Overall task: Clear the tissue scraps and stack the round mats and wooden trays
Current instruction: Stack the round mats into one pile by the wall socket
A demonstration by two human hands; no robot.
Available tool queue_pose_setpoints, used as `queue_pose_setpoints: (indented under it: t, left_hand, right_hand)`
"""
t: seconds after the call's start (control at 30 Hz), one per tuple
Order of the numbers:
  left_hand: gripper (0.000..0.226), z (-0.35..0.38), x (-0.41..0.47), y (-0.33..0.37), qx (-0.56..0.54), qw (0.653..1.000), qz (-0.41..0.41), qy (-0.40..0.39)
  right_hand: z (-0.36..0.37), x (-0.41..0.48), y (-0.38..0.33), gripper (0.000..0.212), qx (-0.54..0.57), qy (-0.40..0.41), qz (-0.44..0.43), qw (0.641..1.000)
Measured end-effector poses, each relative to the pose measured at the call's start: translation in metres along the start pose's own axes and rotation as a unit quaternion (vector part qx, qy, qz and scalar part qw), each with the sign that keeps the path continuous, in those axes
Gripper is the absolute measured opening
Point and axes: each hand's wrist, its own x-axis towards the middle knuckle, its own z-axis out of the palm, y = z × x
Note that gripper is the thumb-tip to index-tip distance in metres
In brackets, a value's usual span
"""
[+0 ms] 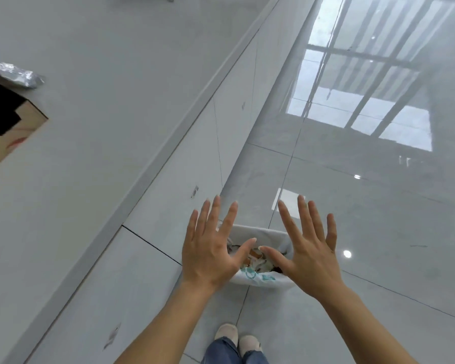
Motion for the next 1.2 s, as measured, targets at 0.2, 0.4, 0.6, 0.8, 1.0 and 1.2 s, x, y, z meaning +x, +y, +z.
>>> queue_pose_setpoints:
  t: [0.2,0.4,0.6,0.8,1.0,1.2]
  left_hand:
    - [0.074,-0.041,-0.033,-0.001,0.006,0.996,-0.078,0.051]
    - [0.074,-0.085,-0.073,-0.026,0.06,0.975,-0.185,0.109]
    - [0.074,-0.136,-0.127,-0.07,0.084,0.939,-0.291,0.16]
    - [0.073,-0.189,-0.209,-0.119,0.099,0.899,-0.366,0.219]
    - [0.072,-0.233,-0.312,-0.171,0.123,0.866,-0.413,0.255]
    - [0.073,-0.27,-0.409,-0.214,0.154,0.829,-0.458,0.281]
  right_hand:
    - [-0.037,0.003,-0.027,0.08,0.006,0.021,-0.109,0.994]
    - [-0.07,0.009,-0.088,0.078,0.022,0.038,-0.219,0.975]
    - [-0.091,0.003,-0.169,0.08,0.057,0.063,-0.317,0.945]
    - [-0.107,-0.027,-0.264,0.08,0.079,0.094,-0.388,0.913]
    - [-0.114,-0.092,-0.364,0.081,0.106,0.112,-0.435,0.887]
    - [-0.111,-0.158,-0.46,0.08,0.14,0.128,-0.475,0.86]
